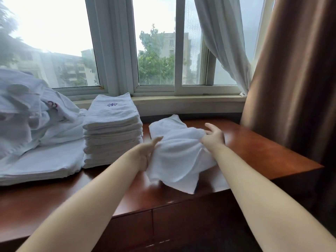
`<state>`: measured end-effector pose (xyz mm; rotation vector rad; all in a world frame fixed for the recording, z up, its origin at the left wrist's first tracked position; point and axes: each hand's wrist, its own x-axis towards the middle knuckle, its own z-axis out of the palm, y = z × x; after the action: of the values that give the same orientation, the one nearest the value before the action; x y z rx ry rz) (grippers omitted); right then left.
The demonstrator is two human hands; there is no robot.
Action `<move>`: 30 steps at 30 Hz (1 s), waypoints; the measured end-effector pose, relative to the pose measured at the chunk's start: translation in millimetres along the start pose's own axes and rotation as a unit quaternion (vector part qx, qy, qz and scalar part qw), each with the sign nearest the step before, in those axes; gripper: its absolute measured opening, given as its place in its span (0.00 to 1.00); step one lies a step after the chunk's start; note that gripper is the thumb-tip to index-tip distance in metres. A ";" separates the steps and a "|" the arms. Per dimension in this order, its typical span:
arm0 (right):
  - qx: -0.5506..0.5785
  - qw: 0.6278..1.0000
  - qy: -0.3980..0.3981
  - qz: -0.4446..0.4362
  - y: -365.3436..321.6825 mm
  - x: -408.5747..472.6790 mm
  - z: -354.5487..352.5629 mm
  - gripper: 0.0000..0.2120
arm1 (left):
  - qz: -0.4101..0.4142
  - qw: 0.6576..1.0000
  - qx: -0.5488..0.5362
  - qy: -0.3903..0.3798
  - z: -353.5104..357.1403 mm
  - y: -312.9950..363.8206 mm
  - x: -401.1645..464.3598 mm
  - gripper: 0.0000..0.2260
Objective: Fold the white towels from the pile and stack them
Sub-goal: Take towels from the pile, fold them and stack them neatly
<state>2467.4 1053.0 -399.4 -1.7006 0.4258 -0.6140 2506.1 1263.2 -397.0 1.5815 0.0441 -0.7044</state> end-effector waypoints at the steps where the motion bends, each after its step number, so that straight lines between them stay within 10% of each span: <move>1: -0.033 0.999 0.040 0.004 1.6 3.1 -6.0 0.26 | 0.019 1.000 -0.022 -0.003 -5.9 5.5 -3.9 0.22; 7: -0.251 0.944 -0.120 0.177 1.8 -18.0 -13.5 0.28 | 0.102 0.989 -0.086 0.070 8.5 -16.1 -9.1 0.05; 12: -0.266 0.898 -0.289 0.200 1.3 -40.0 -13.8 0.24 | 0.161 0.934 0.278 0.155 33.8 -54.7 6.5 0.24; 18: -0.118 0.991 -0.065 0.013 -1.2 -34.6 -18.6 0.24 | 0.092 0.981 0.101 0.135 43.3 -36.8 -9.5 0.15; 21: -0.120 0.985 0.119 0.018 1.2 -26.8 -31.6 0.23 | 0.215 0.927 0.065 0.301 18.3 -9.3 -18.0 0.23; 24: -0.273 0.949 0.132 0.083 7.6 -20.1 -54.7 0.18 | 0.294 0.845 0.191 0.405 -0.2 7.0 -41.3 0.17; 30: -0.579 0.803 -0.030 0.137 16.1 -44.8 -49.7 0.21 | -0.001 0.848 0.527 0.058 22.6 -25.6 -59.6 0.11</move>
<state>2402.4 1036.9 -415.5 -2.7168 1.1355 -0.0072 2437.8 1269.0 -391.8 2.6801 -0.3068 -0.6583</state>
